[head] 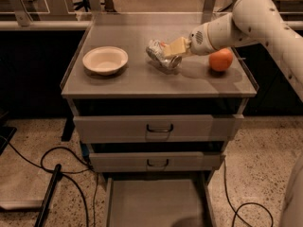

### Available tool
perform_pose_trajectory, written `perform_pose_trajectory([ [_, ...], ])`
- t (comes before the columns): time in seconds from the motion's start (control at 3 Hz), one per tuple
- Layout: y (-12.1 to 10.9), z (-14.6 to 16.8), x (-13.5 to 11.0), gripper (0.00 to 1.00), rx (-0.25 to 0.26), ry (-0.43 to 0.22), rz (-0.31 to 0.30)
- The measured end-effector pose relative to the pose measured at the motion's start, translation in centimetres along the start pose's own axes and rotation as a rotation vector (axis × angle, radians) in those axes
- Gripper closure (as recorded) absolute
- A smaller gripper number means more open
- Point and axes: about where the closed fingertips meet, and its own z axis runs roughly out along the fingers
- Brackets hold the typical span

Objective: Pick 7up can from bottom drawer and place on counter

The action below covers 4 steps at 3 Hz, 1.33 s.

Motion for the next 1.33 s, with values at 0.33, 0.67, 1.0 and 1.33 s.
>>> perform_pose_trajectory([
  [0.33,0.12,1.05,0.89,1.0,0.006,0.003,-0.008],
  [0.67,0.21,1.43,1.43,1.0,0.004,-0.011,-0.014],
  [1.0,0.21,1.46,1.45,0.81,0.004,-0.011,-0.014],
  [1.33,0.21,1.46,1.45,0.59,0.004,-0.011,-0.014],
])
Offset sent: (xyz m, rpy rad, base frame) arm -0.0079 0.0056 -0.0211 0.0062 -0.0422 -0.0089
